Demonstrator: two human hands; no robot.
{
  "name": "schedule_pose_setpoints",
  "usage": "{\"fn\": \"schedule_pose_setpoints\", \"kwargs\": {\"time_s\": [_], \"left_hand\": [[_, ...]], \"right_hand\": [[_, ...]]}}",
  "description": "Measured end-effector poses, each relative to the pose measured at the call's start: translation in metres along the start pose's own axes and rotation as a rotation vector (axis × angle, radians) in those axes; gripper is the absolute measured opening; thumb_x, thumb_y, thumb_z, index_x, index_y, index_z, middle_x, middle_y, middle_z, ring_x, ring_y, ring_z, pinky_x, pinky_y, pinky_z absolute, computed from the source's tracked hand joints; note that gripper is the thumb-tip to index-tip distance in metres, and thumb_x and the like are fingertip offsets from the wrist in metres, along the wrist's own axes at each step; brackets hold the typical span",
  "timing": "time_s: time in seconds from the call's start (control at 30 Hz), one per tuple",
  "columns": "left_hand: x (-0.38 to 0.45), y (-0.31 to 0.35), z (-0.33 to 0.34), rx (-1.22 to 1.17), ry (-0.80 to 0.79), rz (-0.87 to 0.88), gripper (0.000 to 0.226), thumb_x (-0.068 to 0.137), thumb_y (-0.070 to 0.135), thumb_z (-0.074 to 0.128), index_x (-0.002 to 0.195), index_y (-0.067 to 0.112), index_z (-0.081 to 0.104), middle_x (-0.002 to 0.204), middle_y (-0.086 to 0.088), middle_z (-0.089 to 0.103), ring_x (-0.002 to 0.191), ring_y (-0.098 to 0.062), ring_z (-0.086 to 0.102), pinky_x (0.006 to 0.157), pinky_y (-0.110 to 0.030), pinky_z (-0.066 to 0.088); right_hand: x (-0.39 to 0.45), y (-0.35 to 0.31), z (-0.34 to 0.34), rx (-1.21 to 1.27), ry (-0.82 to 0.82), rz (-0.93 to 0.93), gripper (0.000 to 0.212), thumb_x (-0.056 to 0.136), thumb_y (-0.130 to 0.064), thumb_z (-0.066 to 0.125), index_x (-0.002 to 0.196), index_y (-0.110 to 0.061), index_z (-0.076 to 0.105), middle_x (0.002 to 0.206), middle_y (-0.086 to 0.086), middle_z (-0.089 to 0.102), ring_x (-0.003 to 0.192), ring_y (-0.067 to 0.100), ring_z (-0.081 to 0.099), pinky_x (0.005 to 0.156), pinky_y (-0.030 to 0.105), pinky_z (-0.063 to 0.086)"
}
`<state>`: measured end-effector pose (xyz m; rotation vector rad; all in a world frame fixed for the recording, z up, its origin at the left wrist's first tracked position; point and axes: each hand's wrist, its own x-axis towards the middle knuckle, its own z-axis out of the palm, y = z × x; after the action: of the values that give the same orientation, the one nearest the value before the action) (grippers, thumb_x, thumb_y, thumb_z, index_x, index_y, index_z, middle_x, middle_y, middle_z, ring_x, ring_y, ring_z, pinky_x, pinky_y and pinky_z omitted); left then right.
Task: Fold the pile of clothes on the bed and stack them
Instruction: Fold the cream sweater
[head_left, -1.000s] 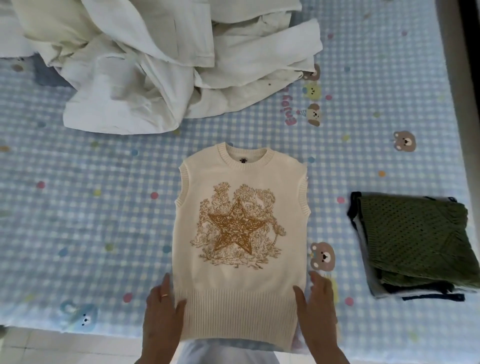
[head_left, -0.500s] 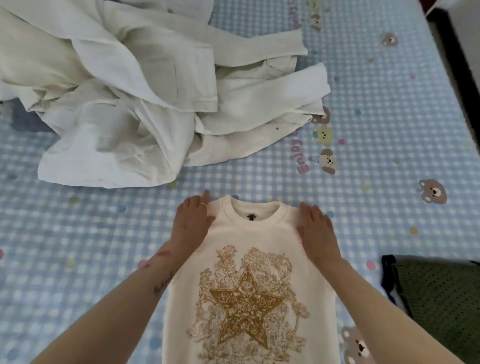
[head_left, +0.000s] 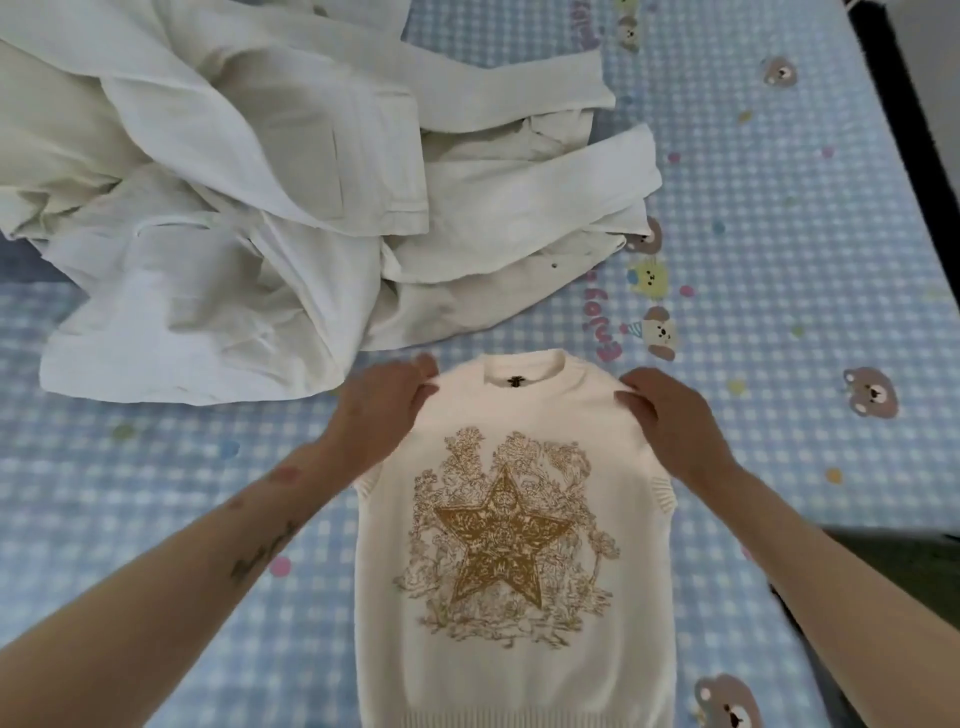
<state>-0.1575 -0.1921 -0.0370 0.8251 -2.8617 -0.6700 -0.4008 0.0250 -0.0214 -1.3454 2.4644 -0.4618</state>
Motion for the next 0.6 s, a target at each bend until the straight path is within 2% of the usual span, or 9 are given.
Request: {"fn": "schedule_pose_setpoints", "kwargs": {"time_s": [0.1,0.2,0.27,0.33,0.37,0.43,0.5,0.53,0.6], "left_hand": [[-0.08,0.016,-0.015,0.05,-0.046,0.132,0.018,0.09,0.027,0.051,0.088,0.017,0.065,0.063,0.001,0.063,0.056,-0.02,0.063,0.056,-0.027,0.047],[-0.168,0.022,-0.015,0.107,-0.123,0.215,0.015,0.075,0.016,0.065,0.087,0.02,0.073,0.074,0.007,0.07,0.067,-0.012,0.067,0.067,-0.025,0.051],[-0.217,0.028,-0.007,0.091,-0.089,0.273,0.026,0.079,0.013,0.052,0.084,0.019,0.076,0.081,0.008,0.073,0.07,-0.011,0.069,0.072,-0.023,0.049],[-0.254,0.036,0.005,0.105,-0.052,0.319,0.051,0.096,0.012,0.031,0.077,0.019,0.078,0.082,0.008,0.075,0.066,-0.009,0.069,0.065,-0.02,0.054],[-0.268,0.041,0.01,0.127,-0.052,0.339,0.064,0.1,0.012,0.021,0.074,0.02,0.078,0.082,0.008,0.075,0.064,-0.009,0.069,0.062,-0.02,0.055],[-0.293,0.049,0.024,0.171,-0.074,0.361,0.072,0.1,0.011,0.013,0.072,0.022,0.078,0.082,0.007,0.075,0.06,-0.008,0.068,0.062,-0.02,0.054],[-0.312,0.055,0.037,0.195,-0.108,0.354,0.071,0.1,0.009,0.014,0.071,0.021,0.078,0.082,0.005,0.075,0.058,-0.009,0.066,0.071,-0.023,0.047],[-0.317,0.059,0.041,0.2,-0.13,0.338,0.065,0.098,0.007,0.02,0.07,0.021,0.077,0.081,0.005,0.075,0.057,-0.01,0.066,0.071,-0.023,0.043],[-0.324,0.064,0.046,0.23,-0.19,0.316,0.044,0.082,0.008,0.038,0.067,0.022,0.077,0.077,0.007,0.074,0.055,-0.01,0.064,0.065,-0.022,0.046]], "right_hand": [[-0.069,-0.021,-0.012,0.114,-0.044,-0.138,0.014,0.089,-0.013,0.063,0.101,-0.008,0.068,0.095,0.001,0.069,0.086,0.016,0.063,0.075,0.021,0.045],[-0.148,-0.03,-0.018,0.119,-0.197,-0.275,0.021,0.096,-0.024,0.047,0.1,-0.019,0.067,0.091,-0.006,0.067,0.079,0.007,0.061,0.062,0.019,0.047],[-0.188,-0.029,-0.017,0.081,-0.251,-0.363,0.04,0.101,-0.037,0.031,0.094,-0.023,0.067,0.082,-0.007,0.066,0.067,0.006,0.062,0.048,0.019,0.047],[-0.216,-0.025,-0.013,0.011,-0.283,-0.417,0.053,0.101,-0.043,0.025,0.084,-0.025,0.071,0.076,-0.009,0.066,0.057,0.005,0.06,0.041,0.018,0.044],[-0.228,-0.023,-0.012,-0.042,-0.293,-0.442,0.056,0.101,-0.043,0.022,0.081,-0.027,0.072,0.074,-0.011,0.066,0.054,0.004,0.058,0.041,0.018,0.042],[-0.245,-0.016,-0.006,-0.124,-0.294,-0.483,0.06,0.101,-0.041,0.017,0.077,-0.031,0.071,0.073,-0.014,0.064,0.053,0.002,0.056,0.044,0.018,0.038],[-0.258,-0.01,0.001,-0.144,-0.306,-0.512,0.059,0.102,-0.038,0.017,0.078,-0.03,0.071,0.074,-0.013,0.064,0.056,0.002,0.057,0.047,0.017,0.037],[-0.263,-0.006,0.006,-0.147,-0.327,-0.524,0.055,0.101,-0.036,0.021,0.079,-0.029,0.07,0.075,-0.012,0.064,0.058,0.003,0.058,0.048,0.017,0.038],[-0.273,0.001,0.012,-0.158,-0.421,-0.547,0.035,0.097,-0.035,0.04,0.078,-0.029,0.068,0.076,-0.01,0.063,0.06,0.004,0.058,0.05,0.017,0.041]]}}
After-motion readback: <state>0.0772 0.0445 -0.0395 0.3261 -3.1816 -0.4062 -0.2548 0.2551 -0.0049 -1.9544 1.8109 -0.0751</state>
